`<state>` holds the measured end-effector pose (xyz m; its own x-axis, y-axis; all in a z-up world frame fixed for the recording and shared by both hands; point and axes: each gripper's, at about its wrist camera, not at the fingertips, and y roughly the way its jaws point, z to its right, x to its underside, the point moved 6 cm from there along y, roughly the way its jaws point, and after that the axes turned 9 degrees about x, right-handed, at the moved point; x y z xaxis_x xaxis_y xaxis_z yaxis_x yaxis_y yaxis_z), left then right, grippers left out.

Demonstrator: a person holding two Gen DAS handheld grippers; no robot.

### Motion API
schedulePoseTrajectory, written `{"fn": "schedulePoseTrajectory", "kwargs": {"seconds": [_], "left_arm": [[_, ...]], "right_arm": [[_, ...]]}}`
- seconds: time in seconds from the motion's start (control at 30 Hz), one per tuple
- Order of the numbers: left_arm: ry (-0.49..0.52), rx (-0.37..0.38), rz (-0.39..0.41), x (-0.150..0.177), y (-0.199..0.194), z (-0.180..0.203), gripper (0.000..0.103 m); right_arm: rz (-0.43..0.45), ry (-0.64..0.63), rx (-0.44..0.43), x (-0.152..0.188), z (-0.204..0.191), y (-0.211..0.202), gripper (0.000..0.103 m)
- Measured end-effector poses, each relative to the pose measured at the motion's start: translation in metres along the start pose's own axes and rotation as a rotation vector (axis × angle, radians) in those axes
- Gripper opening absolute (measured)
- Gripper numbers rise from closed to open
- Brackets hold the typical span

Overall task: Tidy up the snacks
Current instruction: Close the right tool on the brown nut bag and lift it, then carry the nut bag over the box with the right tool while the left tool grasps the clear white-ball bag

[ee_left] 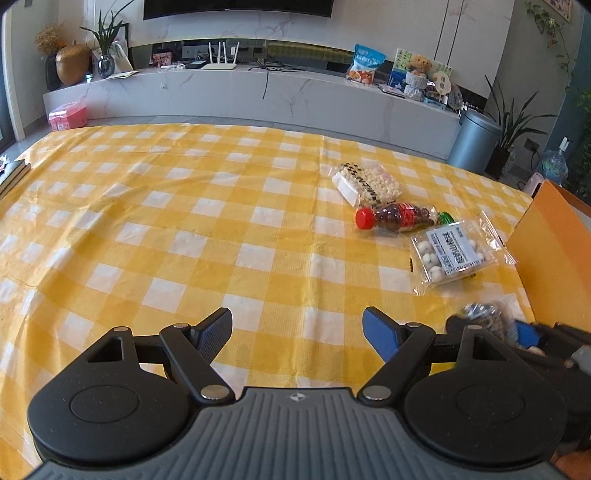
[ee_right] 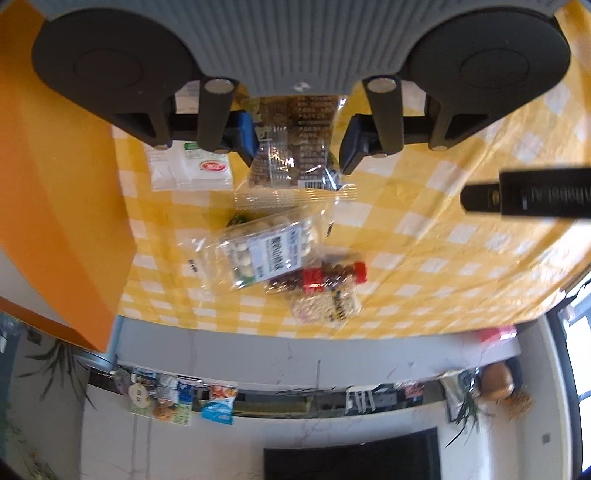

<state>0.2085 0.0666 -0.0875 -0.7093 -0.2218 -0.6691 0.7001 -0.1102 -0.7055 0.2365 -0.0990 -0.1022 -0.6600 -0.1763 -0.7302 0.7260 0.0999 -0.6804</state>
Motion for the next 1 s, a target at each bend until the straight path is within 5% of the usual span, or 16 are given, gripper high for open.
{"fn": "schedulePoseTrajectory", "kwargs": {"seconds": [0.27, 0.5, 0.63, 0.8, 1.0], "left_arm": [[0.232, -0.032, 0.084, 0.003, -0.021, 0.045, 0.094], [0.144, -0.032, 0.103, -0.014, -0.031, 0.082, 0.094], [0.238, -0.121, 0.067, -0.020, -0.009, 0.110, 0.094], [0.430, -0.133, 0.071, -0.007, 0.025, 0.141, 0.094], [0.531, -0.115, 0.152, 0.000, 0.054, 0.162, 0.094]], "right_arm": [[0.069, 0.090, 0.023, -0.019, 0.025, -0.038, 0.044], [0.189, 0.184, 0.025, -0.044, 0.072, -0.108, 0.045], [0.220, 0.249, 0.075, -0.044, 0.105, -0.124, 0.045], [0.206, 0.325, 0.113, -0.033, 0.137, -0.122, 0.045], [0.174, 0.342, 0.124, -0.028, 0.135, -0.105, 0.045]]}}
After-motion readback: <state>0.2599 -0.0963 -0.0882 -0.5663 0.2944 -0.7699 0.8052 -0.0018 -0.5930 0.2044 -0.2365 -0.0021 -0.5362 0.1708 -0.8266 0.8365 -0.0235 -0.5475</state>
